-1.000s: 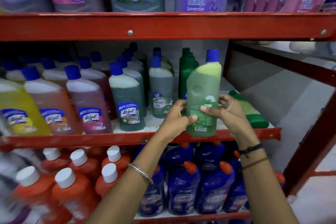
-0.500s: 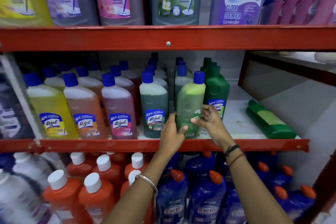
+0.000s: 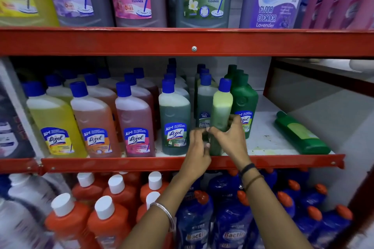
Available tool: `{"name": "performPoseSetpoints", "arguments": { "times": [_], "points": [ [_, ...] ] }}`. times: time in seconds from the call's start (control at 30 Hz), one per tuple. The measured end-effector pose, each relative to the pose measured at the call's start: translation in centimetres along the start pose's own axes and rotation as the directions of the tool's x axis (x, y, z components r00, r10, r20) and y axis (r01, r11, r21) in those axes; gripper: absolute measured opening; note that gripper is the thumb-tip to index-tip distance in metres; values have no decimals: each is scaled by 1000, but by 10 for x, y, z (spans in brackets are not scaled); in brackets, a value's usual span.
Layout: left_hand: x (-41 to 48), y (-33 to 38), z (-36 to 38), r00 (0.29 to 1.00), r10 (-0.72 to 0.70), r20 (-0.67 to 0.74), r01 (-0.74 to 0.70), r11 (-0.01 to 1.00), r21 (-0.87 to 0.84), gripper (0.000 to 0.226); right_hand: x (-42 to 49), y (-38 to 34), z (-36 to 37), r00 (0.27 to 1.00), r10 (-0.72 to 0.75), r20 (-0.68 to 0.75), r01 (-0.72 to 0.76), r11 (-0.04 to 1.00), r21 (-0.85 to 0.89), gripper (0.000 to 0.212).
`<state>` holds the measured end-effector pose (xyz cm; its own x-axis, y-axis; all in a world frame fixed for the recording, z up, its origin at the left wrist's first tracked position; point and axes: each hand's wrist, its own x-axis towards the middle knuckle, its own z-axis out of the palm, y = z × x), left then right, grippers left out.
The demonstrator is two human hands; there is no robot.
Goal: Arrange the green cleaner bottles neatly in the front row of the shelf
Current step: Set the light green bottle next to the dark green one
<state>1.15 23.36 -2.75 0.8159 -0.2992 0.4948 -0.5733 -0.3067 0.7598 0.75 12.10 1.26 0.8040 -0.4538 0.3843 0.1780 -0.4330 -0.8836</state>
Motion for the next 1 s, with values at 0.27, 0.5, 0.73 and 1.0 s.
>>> {"name": "performPoseSetpoints", "arguments": {
  "times": [0.27, 0.5, 0.73, 1.0],
  "points": [
    [16, 3, -1, 974, -165, 156, 163, 986, 31, 82, 15, 15, -30, 944, -24, 329, -91, 940, 330, 39],
    [11, 3, 2, 993, -89, -81, 100, 985, 142, 84, 25, 22, -34, 885, -84, 457, -66, 951, 303, 31],
    [5, 7, 14, 984, -82, -158, 121, 957, 262, 75, 29, 28, -34, 924, -151, 351, 94, 980, 176, 39],
    [6, 50, 60, 816, 315, -485, -221, 945, 242, 29, 40, 56, -101, 986, -142, 86, 145, 989, -24, 24]
  ]
}}
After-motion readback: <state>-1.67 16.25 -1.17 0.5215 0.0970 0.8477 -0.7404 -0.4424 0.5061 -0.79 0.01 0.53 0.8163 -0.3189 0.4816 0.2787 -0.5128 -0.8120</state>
